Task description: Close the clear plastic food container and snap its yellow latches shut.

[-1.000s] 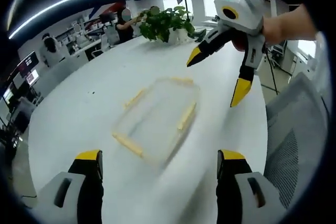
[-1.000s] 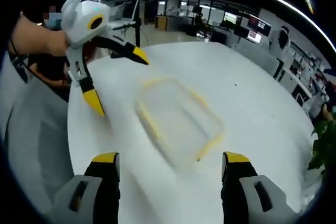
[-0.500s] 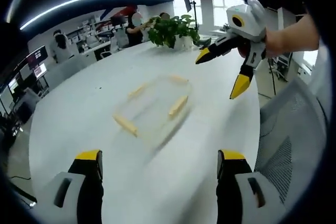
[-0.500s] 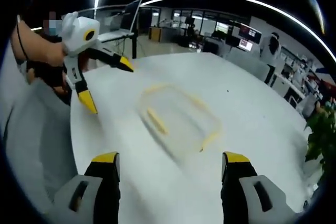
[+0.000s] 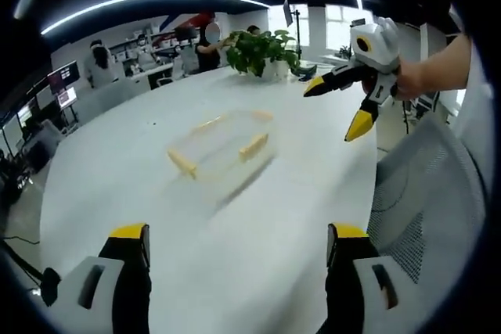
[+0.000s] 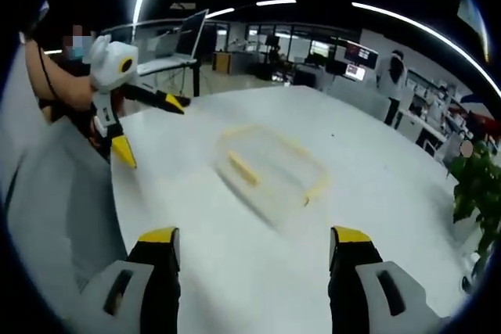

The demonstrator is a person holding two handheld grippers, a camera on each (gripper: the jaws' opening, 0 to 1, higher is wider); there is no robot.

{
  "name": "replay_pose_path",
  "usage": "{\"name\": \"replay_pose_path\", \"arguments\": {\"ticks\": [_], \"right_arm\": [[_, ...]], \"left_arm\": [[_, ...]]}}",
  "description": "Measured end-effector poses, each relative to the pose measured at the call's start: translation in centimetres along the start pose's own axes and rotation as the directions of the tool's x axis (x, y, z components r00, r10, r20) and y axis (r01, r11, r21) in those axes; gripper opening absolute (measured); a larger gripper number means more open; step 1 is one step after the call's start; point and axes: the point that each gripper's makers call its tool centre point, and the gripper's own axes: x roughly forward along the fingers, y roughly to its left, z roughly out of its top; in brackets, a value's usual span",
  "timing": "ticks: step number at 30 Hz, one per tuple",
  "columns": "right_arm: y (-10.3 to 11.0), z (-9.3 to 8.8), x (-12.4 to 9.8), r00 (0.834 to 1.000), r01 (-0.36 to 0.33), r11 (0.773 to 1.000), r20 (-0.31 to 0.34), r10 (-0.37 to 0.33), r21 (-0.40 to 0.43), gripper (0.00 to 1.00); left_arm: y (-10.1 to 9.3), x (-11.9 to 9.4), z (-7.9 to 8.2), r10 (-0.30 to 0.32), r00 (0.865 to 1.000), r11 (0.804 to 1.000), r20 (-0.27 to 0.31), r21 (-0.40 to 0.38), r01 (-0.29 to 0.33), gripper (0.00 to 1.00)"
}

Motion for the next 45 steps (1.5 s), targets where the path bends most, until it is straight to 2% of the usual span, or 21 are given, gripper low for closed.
{"name": "replay_pose_path", "arguments": {"ticks": [13,15,18,23,28,45], "right_arm": [[0.9,-2.1,-2.2,0.999,0.038,0.999,0.011,-0.038,0.039,0.78],[0.8,-2.3,-2.4,0.998,0.054,0.997,0.017,-0.055,0.054,0.78],[1.0,-2.6,-2.7,0.997,0.068,0.994,0.028,-0.071,0.081,0.78],[1.3,-3.4,-2.8,0.996,0.080,0.992,0.018,-0.082,0.103,0.78],[1.0,-3.3,-2.8,0.995,0.086,0.989,0.031,-0.090,0.118,0.78],[1.3,-3.6,-2.7,0.996,0.082,0.991,0.012,-0.084,0.107,0.76]], "left_arm": [[-0.6,-1.5,-2.1,0.033,0.999,0.996,0.003,-0.083,-0.033,0.96],[-0.4,-1.7,-1.9,0.047,0.999,0.997,0.003,-0.067,-0.047,0.95],[0.0,-1.9,-1.6,0.063,0.998,0.994,0.022,-0.094,-0.061,0.95],[-0.3,-2.0,-1.8,0.060,0.998,0.995,0.013,-0.084,-0.058,0.95],[-0.4,-1.9,-1.8,0.056,0.998,0.995,0.012,-0.081,-0.055,0.95],[-0.4,-2.1,-2.0,0.056,0.998,0.995,0.013,-0.084,-0.055,0.95]]}}
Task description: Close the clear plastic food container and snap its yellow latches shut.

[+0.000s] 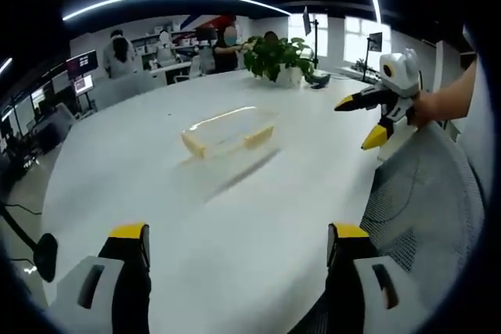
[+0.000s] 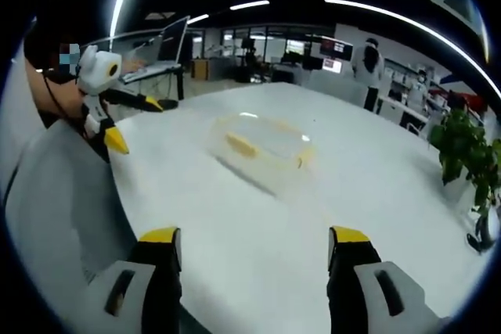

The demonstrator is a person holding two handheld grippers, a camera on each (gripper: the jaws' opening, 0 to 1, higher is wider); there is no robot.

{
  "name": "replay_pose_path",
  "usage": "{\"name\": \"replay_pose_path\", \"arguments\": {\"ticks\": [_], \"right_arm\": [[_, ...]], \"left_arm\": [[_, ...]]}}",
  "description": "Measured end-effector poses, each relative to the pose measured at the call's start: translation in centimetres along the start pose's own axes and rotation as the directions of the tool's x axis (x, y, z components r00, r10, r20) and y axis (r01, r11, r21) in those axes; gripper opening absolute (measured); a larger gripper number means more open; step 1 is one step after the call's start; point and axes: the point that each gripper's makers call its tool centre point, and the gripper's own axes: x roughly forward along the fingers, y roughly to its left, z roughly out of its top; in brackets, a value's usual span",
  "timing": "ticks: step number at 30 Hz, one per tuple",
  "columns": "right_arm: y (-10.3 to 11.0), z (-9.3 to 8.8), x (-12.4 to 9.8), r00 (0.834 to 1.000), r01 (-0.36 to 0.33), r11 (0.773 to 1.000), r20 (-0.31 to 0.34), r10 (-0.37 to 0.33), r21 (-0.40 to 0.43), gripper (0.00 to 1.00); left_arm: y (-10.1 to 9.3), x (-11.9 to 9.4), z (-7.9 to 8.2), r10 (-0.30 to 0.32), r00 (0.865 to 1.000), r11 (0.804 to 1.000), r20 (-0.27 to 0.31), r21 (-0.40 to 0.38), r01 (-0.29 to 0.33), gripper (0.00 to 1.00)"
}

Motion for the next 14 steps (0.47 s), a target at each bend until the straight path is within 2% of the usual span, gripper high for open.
{"name": "replay_pose_path", "arguments": {"ticks": [14], "right_arm": [[0.42,-0.04,-0.07,1.000,-0.013,1.000,-0.011,0.012,-0.018,0.73]], "left_arm": [[-0.27,-0.14,-0.11,-0.003,1.000,1.000,-0.005,0.012,0.003,0.94]]}}
